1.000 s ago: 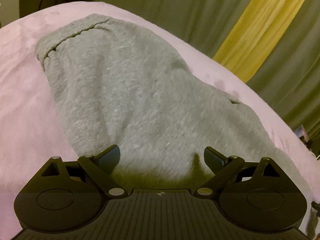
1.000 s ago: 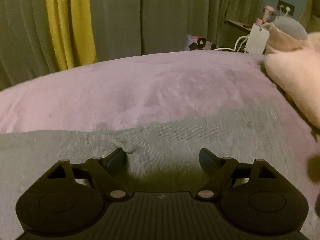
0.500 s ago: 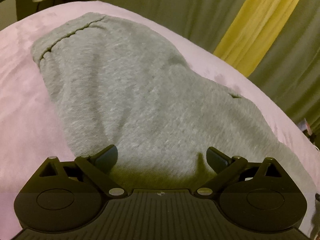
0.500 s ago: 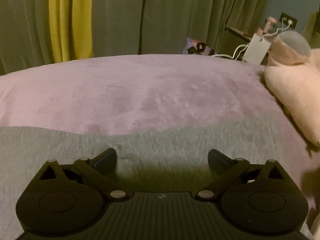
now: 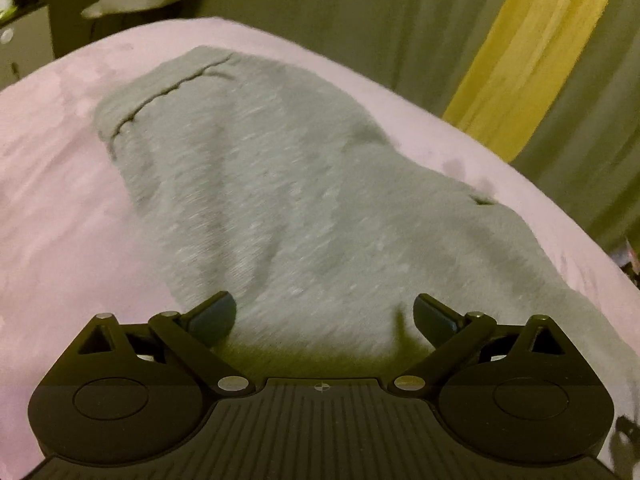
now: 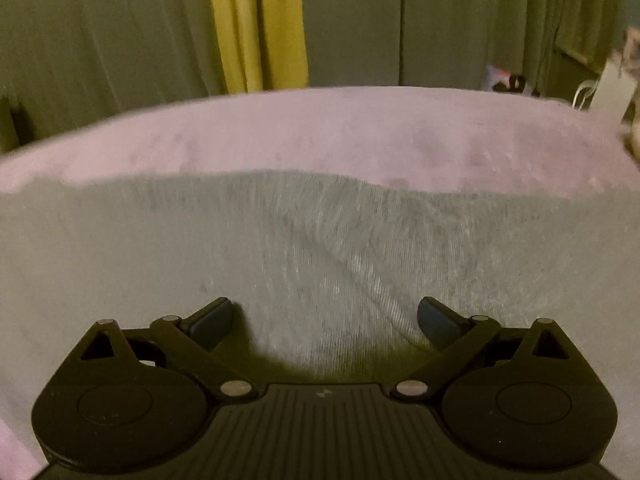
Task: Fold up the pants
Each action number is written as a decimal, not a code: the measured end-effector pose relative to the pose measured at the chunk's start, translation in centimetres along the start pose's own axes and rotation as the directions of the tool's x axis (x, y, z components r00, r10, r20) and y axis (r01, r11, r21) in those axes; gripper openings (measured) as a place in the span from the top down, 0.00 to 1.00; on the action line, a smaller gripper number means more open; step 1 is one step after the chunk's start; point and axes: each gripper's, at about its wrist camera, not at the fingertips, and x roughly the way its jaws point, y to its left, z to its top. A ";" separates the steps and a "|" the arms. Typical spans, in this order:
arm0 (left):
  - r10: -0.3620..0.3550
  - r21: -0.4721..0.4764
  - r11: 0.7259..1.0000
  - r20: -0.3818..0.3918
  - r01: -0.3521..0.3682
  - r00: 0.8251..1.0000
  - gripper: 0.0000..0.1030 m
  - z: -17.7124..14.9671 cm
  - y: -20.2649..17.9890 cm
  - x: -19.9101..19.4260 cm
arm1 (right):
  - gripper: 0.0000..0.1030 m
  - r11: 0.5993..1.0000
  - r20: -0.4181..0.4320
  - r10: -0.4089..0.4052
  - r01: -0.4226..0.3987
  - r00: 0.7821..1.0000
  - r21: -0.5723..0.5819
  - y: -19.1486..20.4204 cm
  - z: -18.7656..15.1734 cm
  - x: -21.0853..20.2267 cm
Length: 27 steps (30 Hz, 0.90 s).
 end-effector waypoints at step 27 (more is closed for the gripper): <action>0.082 -0.240 0.967 -0.044 -0.090 0.996 0.03 -0.4 3.6 -1.4 | 0.48 0.928 0.095 0.178 -0.199 0.979 0.316 -1.8 -0.8 -2.7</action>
